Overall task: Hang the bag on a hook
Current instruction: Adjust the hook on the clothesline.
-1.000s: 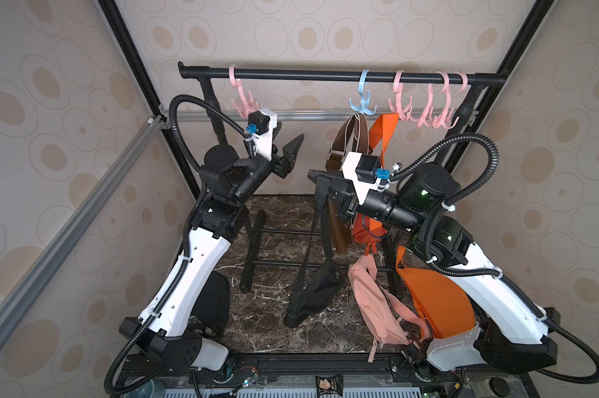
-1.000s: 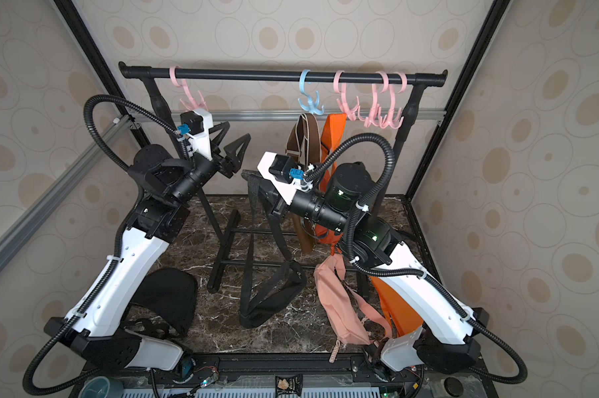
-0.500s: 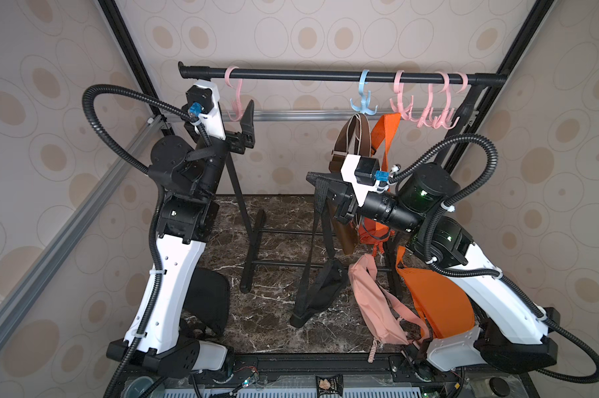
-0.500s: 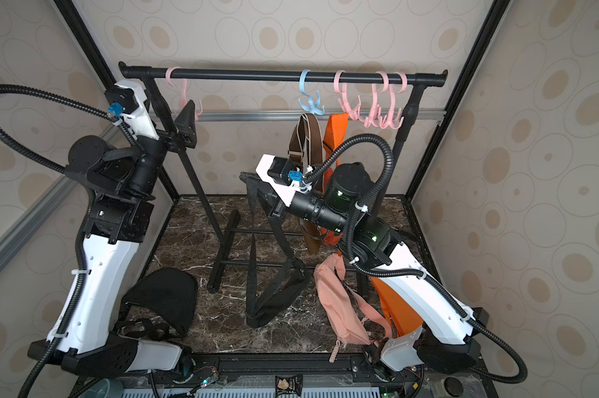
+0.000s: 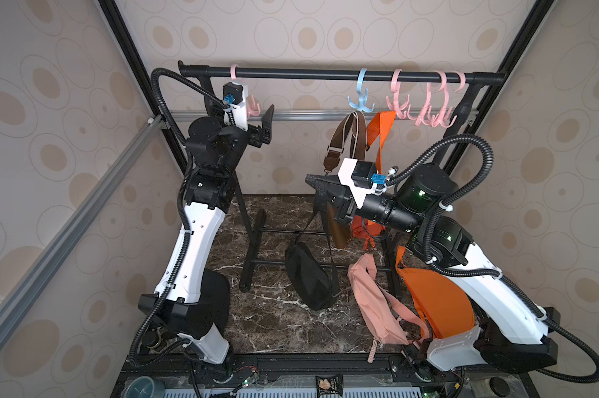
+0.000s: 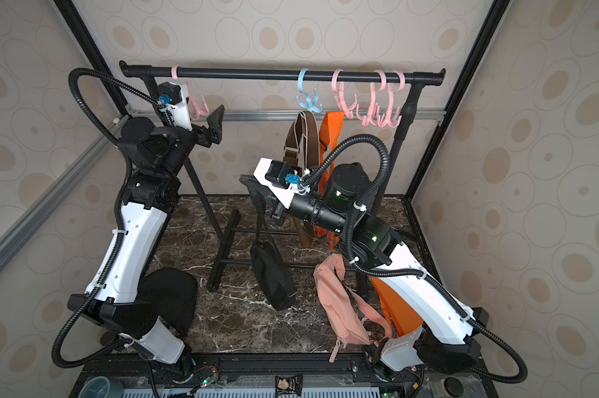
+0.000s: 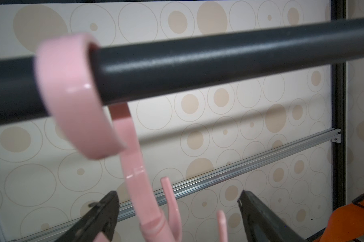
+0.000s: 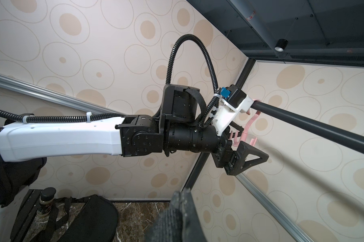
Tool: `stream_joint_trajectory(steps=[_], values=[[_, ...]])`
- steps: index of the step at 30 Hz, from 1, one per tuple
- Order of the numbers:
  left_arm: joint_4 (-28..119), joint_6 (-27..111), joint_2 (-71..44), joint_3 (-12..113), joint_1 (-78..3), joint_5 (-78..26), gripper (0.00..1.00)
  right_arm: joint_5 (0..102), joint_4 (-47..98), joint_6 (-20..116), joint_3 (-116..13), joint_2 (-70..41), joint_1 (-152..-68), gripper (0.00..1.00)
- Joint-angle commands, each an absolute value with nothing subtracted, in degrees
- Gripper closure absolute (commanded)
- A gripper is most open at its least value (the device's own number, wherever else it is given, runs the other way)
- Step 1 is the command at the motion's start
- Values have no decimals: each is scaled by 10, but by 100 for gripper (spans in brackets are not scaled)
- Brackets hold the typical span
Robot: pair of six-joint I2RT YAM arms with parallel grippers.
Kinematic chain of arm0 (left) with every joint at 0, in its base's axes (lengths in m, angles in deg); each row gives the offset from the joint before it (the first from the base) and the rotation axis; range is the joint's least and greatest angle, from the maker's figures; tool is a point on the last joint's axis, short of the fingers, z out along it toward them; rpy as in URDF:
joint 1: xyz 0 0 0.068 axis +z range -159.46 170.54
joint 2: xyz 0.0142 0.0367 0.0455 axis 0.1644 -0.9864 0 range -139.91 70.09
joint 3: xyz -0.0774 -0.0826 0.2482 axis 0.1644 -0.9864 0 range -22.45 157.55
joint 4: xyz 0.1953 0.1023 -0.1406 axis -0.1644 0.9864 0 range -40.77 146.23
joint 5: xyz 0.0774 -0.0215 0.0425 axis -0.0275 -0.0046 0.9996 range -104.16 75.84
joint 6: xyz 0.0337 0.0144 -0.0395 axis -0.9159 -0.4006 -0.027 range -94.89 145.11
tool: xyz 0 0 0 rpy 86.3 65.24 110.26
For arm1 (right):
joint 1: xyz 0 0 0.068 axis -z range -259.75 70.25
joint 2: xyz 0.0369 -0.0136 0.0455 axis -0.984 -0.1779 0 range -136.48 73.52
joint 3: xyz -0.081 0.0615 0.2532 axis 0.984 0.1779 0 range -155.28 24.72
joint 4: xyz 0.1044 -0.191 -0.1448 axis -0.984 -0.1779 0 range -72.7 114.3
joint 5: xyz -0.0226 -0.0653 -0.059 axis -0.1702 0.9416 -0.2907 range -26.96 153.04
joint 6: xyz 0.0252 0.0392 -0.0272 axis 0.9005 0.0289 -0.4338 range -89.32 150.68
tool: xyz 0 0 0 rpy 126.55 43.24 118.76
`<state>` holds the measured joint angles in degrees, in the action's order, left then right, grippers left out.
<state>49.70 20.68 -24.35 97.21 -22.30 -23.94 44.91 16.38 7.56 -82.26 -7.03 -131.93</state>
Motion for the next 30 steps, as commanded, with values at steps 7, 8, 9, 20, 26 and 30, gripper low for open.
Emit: stream_joint_trajectory(steps=[7,8,9,20,26,30], values=[[469,234,-267,1021,-238,-329,10,451,176,52,-802,-50,-1324,100],[476,228,-271,1027,-247,-335,10,451,176,51,-801,-49,-1324,100],[486,219,-274,1031,-255,-339,10,451,177,51,-800,-47,-1324,100],[528,186,-311,1073,-349,-346,11,450,174,53,-800,-37,-1325,100],[548,167,-302,1078,-379,-336,10,464,163,43,-802,-33,-1325,100],[559,165,-278,1048,-384,-340,9,470,167,41,-802,-31,-1325,100]])
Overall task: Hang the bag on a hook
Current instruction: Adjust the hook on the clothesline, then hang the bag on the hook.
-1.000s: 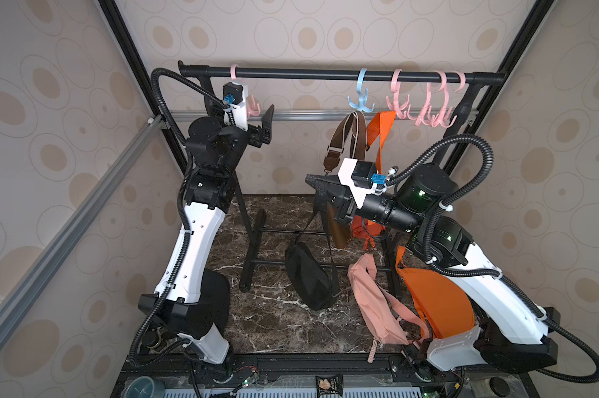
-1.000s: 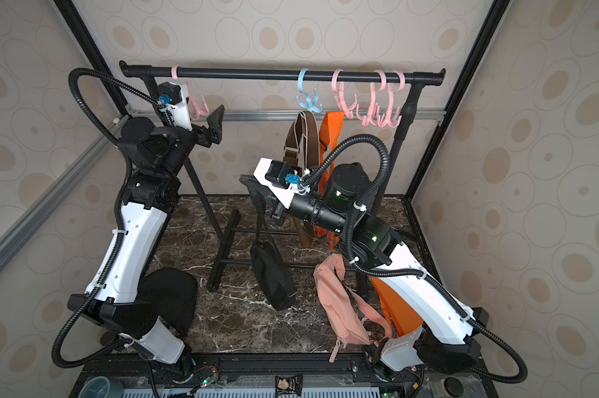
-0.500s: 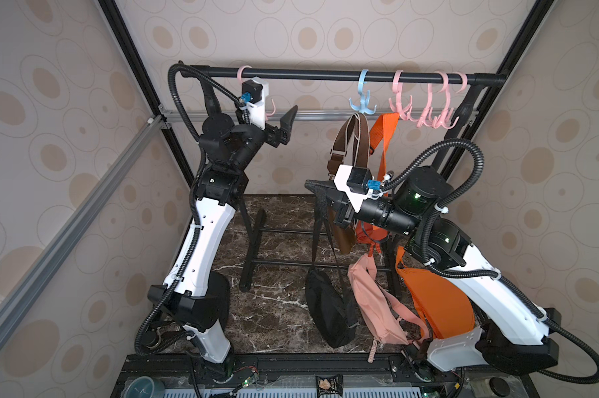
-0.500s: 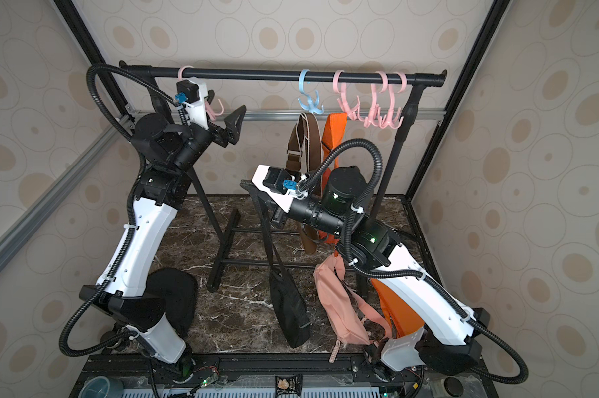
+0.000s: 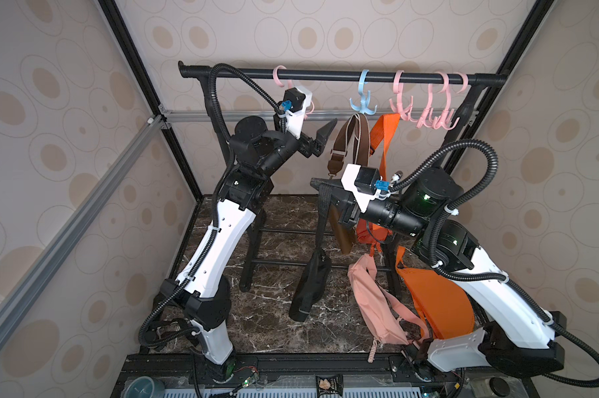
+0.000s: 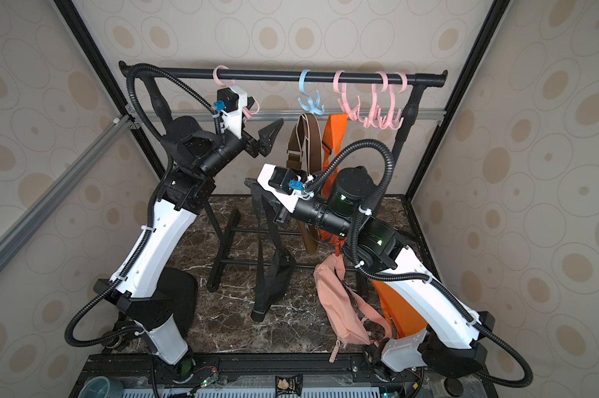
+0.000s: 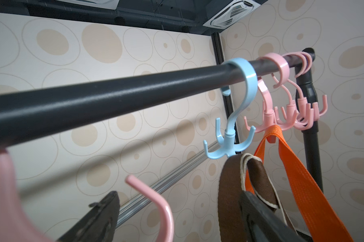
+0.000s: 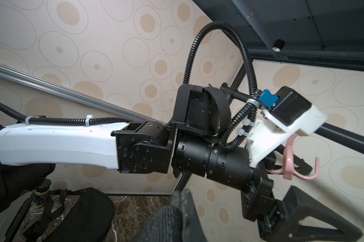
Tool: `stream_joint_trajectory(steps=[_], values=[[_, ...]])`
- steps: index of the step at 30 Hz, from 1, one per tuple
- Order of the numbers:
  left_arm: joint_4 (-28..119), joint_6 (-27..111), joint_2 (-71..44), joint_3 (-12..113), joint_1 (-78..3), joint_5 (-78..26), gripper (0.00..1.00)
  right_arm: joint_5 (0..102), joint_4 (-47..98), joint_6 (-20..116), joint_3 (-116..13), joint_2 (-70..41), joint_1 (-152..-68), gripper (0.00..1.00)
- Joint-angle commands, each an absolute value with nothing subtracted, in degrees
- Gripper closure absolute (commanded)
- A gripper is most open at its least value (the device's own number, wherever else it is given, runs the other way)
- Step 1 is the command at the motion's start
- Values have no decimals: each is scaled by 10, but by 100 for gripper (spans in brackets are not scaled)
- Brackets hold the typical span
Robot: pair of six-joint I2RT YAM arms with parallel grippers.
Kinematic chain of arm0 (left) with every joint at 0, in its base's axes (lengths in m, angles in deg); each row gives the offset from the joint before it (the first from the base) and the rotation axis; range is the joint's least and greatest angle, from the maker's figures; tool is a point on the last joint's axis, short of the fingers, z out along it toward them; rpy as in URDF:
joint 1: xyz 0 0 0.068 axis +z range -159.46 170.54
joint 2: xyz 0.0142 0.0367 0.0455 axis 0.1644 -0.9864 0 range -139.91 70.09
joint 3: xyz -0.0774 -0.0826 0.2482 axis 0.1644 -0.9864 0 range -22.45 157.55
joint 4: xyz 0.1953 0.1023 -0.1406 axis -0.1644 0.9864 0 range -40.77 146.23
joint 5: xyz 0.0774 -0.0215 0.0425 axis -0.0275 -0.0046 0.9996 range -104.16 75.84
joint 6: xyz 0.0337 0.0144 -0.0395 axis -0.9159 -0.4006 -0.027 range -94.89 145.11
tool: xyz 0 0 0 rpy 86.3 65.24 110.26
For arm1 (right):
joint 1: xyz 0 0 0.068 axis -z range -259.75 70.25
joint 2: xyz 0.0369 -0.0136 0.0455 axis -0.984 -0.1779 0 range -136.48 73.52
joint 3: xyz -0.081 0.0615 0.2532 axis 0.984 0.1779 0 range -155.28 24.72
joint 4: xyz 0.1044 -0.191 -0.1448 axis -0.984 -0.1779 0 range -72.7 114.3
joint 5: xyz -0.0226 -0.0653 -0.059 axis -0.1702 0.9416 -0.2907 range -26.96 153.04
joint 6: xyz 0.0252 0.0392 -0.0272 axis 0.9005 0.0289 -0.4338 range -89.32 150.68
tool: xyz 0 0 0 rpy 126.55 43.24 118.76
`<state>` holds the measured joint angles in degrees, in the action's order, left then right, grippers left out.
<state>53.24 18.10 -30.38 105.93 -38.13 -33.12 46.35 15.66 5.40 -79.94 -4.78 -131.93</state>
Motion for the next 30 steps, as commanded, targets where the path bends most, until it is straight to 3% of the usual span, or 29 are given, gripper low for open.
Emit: stream_joint_trajectory(steps=[1,8,17,30], values=[[560,163,-268,1034,-385,-336,7,472,167,40,-804,-31,-1325,100],[490,115,-146,844,-387,-210,0,474,153,36,-829,-44,-1325,100],[477,82,-47,698,-387,-179,0,492,128,20,-887,-85,-1325,100],[486,127,96,648,-387,-378,0,610,80,-22,-1059,-217,-1324,100]])
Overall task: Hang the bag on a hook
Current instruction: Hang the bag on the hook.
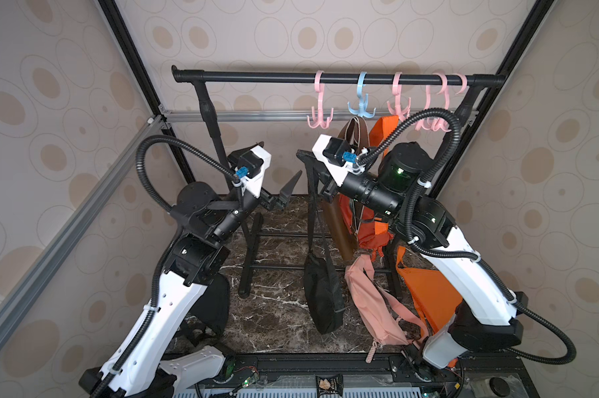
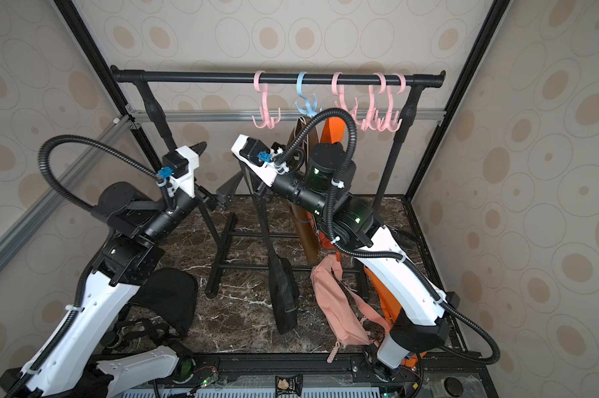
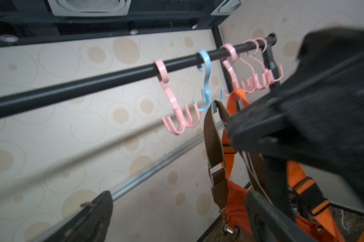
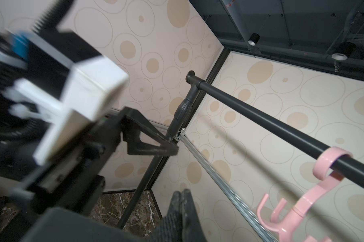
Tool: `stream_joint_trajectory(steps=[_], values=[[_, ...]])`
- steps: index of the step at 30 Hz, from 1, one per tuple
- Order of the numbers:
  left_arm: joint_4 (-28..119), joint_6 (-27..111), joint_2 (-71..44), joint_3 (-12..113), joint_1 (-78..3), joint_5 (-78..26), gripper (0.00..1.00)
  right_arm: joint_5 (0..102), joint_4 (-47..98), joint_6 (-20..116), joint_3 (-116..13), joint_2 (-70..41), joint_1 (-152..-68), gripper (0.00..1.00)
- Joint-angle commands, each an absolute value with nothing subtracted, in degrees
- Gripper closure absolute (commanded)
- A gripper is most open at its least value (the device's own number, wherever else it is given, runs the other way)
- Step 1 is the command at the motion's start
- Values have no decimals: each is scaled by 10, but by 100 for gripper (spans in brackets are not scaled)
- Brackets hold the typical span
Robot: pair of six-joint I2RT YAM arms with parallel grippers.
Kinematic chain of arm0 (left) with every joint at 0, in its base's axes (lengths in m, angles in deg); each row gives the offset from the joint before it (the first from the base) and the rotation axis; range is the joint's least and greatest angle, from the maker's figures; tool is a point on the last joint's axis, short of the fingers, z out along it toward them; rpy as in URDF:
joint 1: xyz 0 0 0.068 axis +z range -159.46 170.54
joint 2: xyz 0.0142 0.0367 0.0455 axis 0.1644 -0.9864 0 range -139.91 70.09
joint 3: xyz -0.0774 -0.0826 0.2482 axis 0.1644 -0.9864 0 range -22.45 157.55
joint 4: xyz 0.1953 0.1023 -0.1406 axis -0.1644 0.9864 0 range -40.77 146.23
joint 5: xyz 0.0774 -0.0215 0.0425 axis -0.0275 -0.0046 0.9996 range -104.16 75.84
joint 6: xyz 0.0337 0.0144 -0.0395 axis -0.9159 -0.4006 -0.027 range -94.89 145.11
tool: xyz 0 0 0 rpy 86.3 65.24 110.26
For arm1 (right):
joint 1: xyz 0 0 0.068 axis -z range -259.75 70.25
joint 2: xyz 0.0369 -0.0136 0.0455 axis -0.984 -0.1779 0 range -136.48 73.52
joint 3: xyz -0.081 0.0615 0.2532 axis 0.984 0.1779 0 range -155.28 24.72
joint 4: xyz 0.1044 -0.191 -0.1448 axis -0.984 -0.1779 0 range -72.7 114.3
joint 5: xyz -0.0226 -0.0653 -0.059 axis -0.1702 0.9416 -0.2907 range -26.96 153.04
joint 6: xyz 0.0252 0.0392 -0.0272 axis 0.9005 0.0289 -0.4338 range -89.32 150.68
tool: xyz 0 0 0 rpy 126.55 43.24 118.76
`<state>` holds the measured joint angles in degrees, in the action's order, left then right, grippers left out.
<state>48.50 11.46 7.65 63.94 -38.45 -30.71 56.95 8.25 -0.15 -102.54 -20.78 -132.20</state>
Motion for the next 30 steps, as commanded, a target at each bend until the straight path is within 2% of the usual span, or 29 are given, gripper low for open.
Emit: stream_joint_trajectory(steps=[1,7,17,19,21,23,25,27,28,30], values=[[497,128,103,647,-387,-396,0,621,79,-26,-1065,-226,-1324,100],[562,123,107,647,-387,-504,0,652,41,-28,-1177,-284,-1325,100],[555,134,46,640,-387,-474,0,672,28,-65,-1225,-303,-1363,100],[555,134,28,652,-387,-458,5,672,28,-70,-1227,-302,-1366,100],[551,133,13,659,-387,-450,17,670,24,-71,-1227,-300,-1367,100],[541,135,9,662,-387,-431,48,671,17,-75,-1227,-297,-1366,100],[520,134,17,653,-387,-415,67,677,8,-87,-1224,-292,-1367,100],[502,136,26,645,-387,-372,92,692,1,-106,-1210,-284,-1366,100],[496,132,31,644,-387,-354,100,701,-1,-120,-1198,-278,-1366,100],[488,132,35,645,-387,-308,100,717,-4,-137,-1177,-267,-1359,100]])
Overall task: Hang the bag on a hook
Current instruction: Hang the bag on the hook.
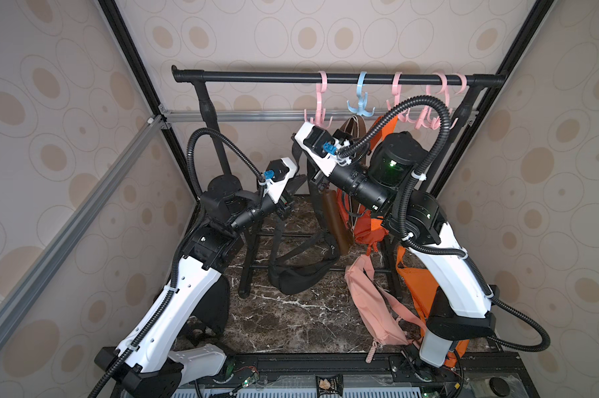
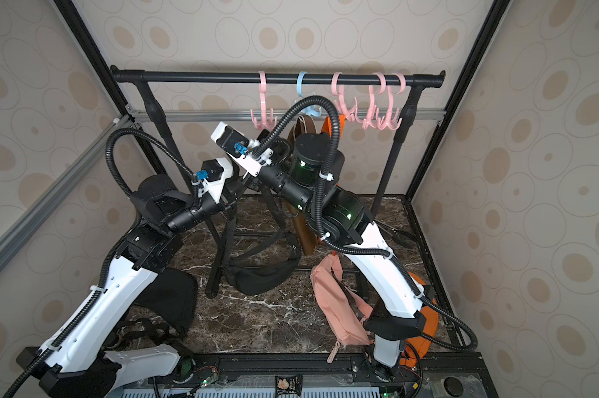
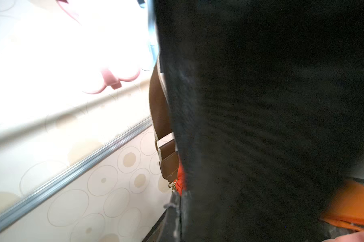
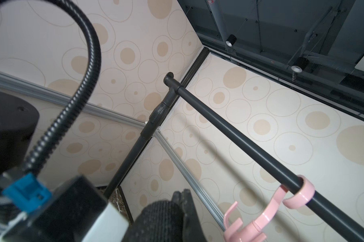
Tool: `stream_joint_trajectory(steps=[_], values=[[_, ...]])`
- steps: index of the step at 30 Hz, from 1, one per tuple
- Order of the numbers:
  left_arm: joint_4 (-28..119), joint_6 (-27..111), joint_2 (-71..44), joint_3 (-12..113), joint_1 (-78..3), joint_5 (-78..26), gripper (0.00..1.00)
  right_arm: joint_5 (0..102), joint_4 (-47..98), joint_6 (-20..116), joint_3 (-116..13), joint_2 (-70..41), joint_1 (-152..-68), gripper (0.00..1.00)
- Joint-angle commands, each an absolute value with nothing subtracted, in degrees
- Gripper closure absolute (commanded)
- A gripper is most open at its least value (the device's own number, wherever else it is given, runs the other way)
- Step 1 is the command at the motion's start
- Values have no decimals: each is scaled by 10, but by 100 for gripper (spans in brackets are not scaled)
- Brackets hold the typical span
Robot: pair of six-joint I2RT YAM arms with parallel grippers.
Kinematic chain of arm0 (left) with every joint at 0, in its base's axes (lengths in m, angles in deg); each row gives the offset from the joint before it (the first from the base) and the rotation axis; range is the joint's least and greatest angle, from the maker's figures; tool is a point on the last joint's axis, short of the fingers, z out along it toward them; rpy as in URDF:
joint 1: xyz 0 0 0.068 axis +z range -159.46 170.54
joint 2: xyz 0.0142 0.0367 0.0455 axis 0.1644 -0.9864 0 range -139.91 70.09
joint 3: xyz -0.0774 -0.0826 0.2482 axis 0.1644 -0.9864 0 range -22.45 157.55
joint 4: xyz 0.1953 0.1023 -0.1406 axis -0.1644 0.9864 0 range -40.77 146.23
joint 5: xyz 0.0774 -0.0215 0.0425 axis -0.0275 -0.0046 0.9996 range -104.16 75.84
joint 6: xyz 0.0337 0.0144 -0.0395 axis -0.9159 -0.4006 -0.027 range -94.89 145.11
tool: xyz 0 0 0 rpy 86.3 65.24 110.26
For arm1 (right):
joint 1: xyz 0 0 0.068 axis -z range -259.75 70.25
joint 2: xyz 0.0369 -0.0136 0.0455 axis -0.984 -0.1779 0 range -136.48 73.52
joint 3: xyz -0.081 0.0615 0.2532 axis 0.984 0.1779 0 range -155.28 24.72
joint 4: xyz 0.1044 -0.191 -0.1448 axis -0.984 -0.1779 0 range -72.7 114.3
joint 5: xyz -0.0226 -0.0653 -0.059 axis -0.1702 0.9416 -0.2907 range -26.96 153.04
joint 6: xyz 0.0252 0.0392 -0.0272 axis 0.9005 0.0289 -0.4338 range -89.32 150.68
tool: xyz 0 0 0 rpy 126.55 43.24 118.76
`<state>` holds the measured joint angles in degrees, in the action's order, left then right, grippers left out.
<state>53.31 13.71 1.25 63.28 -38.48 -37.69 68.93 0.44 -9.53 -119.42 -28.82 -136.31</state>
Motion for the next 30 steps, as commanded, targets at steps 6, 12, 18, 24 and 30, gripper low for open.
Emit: stream_joint_trajectory(steps=[6,12,18,24,30], values=[[497,148,-22,733,-379,-183,100,633,-56,-38,-1207,-250,-1279,100],[553,171,-152,940,-366,-147,100,562,-80,4,-1232,-252,-1235,100],[605,160,-294,1150,-358,-131,100,530,-68,57,-1268,-271,-1176,100],[615,154,-344,1172,-336,-143,100,510,-52,74,-1269,-285,-1152,100],[616,152,-366,1169,-335,-150,100,495,-40,99,-1247,-296,-1123,100]])
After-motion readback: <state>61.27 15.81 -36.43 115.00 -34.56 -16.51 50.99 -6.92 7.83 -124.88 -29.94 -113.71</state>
